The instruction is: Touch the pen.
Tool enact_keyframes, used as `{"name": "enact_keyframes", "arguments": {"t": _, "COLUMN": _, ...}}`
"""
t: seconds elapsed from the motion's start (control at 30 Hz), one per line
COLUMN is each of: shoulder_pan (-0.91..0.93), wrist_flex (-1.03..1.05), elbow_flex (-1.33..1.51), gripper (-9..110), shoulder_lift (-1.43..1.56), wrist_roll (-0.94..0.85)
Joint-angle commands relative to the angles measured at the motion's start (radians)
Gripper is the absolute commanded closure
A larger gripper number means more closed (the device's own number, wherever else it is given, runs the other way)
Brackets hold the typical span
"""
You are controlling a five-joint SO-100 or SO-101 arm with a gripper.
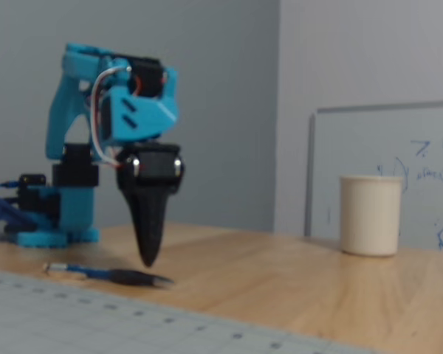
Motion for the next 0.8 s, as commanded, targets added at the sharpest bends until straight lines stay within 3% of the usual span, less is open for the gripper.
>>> {"name": "enact_keyframes", "arguments": {"t": 0.0, "shoulder_pan": 0.0, "wrist_flex": -0.006, "elbow_flex": -0.074, "gripper": 101, "shoulder_lift": 0.025, "wrist_roll": -0.011}}
{"name": "enact_keyframes", "arguments": {"t": 0.77, "shoulder_pan": 0.0, "wrist_flex": -0.002, "elbow_flex": -0.084, "gripper": 101, "shoulder_lift": -0.012, "wrist_roll": -0.011}}
